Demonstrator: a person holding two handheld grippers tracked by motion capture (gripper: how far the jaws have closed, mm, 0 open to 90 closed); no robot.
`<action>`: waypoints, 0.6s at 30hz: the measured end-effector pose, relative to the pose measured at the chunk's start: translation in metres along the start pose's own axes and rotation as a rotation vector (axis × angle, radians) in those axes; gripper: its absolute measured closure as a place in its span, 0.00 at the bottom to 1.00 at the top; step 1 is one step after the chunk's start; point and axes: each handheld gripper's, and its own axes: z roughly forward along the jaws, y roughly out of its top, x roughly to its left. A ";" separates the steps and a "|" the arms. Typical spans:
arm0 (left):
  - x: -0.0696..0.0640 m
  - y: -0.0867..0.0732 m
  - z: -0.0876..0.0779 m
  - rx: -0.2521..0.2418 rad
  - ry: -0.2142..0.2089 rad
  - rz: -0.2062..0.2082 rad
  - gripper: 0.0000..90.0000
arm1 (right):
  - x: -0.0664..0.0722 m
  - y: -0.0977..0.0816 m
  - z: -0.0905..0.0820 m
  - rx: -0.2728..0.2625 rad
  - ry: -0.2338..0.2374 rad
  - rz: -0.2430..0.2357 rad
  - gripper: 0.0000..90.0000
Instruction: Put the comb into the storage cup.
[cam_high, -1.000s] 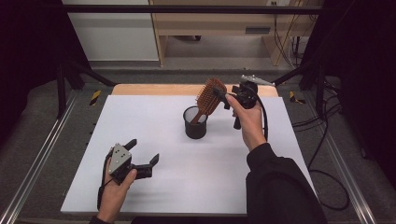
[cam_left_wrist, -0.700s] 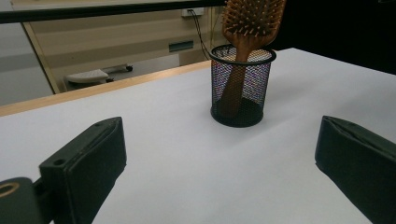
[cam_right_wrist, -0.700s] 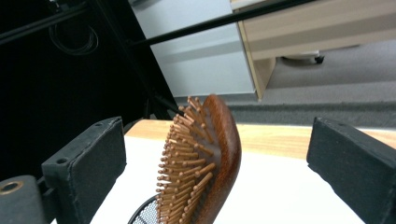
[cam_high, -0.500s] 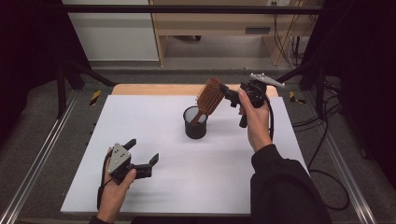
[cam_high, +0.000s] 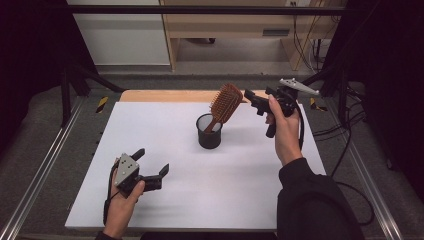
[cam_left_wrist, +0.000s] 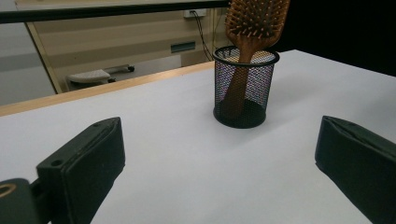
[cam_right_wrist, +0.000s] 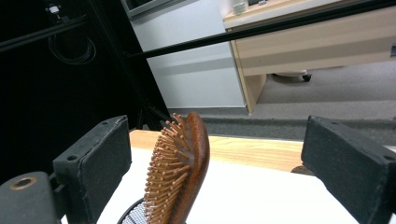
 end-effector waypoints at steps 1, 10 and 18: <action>0.000 0.000 0.000 -0.001 0.001 0.000 0.02 | 0.000 0.001 -0.002 0.000 0.000 -0.003 0.10; 0.004 -0.001 -0.003 -0.005 0.016 -0.011 0.02 | -0.006 0.007 -0.023 -0.062 -0.011 -0.053 0.05; 0.013 0.000 -0.008 -0.019 0.036 -0.031 0.02 | -0.009 0.006 -0.042 -0.099 -0.054 -0.132 0.03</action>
